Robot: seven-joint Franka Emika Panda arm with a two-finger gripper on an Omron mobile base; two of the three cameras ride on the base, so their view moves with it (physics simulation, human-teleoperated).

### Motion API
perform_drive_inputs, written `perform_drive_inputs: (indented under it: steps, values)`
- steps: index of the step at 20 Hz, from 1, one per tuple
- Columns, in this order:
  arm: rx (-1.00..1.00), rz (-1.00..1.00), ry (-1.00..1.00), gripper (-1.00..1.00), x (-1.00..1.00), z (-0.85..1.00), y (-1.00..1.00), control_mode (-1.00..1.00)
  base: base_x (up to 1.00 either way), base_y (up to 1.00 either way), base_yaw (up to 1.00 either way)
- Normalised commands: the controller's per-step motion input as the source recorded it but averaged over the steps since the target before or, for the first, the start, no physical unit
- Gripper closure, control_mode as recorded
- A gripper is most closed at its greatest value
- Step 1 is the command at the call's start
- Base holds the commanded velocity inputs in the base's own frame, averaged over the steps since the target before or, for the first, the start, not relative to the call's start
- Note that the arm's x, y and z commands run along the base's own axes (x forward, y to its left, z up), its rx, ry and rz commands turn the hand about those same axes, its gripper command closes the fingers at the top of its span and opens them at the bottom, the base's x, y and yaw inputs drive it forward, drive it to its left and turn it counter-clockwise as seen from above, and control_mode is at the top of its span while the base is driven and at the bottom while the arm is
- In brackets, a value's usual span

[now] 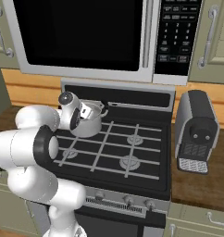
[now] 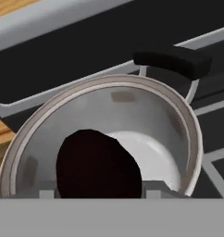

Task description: Put the bell pepper and avocado in the pot. Retrieve the spatula and lightly stir the vegetables in the pot.

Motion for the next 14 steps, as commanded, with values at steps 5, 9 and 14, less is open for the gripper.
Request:
perform_drive_inputs:
  steps: [5, 9, 14]
  values:
    - [-0.01, 0.00, 0.03, -1.00, 0.10, -0.04, 0.07, -1.00, 0.00, 0.00, 0.00]
    - [0.00, 0.00, 0.00, -1.00, -0.03, 0.25, 0.00, -1.00, 0.00, 0.00, 0.00]
    - [0.00, 0.00, -0.01, -1.00, -0.36, 0.61, 0.00, -1.00, 0.00, 0.00, 0.00]
